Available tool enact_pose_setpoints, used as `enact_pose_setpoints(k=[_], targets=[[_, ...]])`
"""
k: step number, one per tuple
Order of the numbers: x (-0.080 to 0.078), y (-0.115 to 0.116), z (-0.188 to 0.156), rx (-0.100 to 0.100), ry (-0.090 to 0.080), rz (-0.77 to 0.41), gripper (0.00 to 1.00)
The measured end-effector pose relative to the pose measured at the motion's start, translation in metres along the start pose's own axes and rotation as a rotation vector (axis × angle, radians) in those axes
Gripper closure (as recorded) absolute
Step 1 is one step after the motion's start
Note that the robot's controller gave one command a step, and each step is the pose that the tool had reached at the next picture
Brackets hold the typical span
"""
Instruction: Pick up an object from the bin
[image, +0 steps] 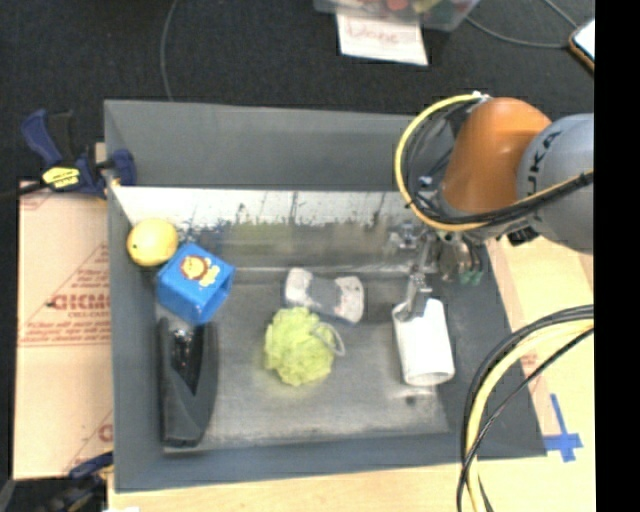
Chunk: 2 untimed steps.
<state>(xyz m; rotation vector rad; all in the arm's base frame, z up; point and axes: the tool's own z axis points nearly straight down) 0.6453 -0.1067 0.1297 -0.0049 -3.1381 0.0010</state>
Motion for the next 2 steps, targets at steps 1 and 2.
enact_pose_setpoints(k=[1,2], targets=[[-0.002,0.0,-0.005,0.001,-0.008,-0.003,0.0],[-0.009,0.06,0.058,0.001,-0.01,-0.034,0.0]])
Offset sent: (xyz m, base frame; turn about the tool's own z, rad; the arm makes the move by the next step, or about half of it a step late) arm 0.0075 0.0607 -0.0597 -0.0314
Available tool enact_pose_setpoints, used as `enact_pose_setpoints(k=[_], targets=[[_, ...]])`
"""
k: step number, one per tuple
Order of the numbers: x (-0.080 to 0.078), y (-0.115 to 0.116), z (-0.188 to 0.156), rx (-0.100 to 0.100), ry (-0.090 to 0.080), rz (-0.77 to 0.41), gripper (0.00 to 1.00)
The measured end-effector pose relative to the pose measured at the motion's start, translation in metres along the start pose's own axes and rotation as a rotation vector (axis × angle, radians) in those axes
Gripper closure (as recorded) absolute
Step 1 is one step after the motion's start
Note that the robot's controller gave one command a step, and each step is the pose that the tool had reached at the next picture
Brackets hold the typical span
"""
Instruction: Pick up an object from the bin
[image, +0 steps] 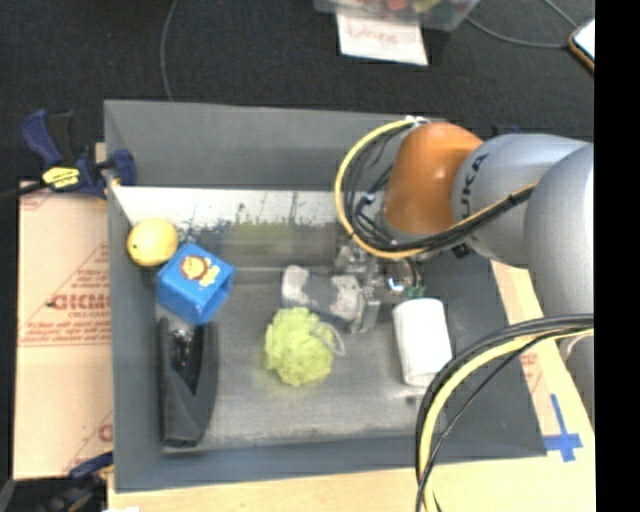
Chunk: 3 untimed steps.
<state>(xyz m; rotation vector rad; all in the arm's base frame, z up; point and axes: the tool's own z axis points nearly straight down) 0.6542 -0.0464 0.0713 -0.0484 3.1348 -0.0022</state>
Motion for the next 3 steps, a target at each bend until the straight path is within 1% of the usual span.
enact_pose_setpoints(k=[1,2,3], targets=[[0.001,0.016,-0.045,0.002,-0.017,0.207,0.0],[0.01,0.009,-0.03,0.002,-0.002,-0.306,0.0],[0.014,0.007,-0.006,0.001,-0.012,0.321,0.0]])
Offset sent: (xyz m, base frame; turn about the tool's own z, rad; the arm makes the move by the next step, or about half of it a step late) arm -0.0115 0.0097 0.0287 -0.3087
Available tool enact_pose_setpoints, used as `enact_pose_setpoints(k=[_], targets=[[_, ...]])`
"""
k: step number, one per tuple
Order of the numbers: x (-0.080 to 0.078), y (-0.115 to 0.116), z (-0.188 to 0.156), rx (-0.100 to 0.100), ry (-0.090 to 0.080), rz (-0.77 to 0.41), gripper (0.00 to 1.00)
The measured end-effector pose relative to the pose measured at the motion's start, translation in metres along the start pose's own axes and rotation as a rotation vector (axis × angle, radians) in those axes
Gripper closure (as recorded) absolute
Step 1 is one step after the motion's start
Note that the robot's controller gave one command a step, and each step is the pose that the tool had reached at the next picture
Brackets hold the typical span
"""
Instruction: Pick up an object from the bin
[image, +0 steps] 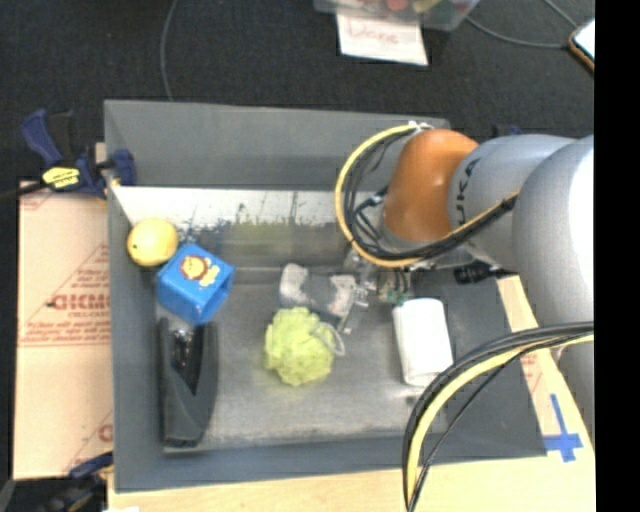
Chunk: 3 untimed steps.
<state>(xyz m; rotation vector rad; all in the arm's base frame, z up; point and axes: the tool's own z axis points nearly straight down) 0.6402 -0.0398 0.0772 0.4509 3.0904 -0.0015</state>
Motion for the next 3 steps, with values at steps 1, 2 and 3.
enact_pose_setpoints(k=[1,2,3], targets=[[-0.008,0.015,0.005,-0.001,-0.004,-0.632,1.0],[-0.009,0.016,0.006,-0.002,-0.003,-0.632,1.0],[-0.007,0.015,-0.006,-0.002,0.002,-0.631,1.0]])
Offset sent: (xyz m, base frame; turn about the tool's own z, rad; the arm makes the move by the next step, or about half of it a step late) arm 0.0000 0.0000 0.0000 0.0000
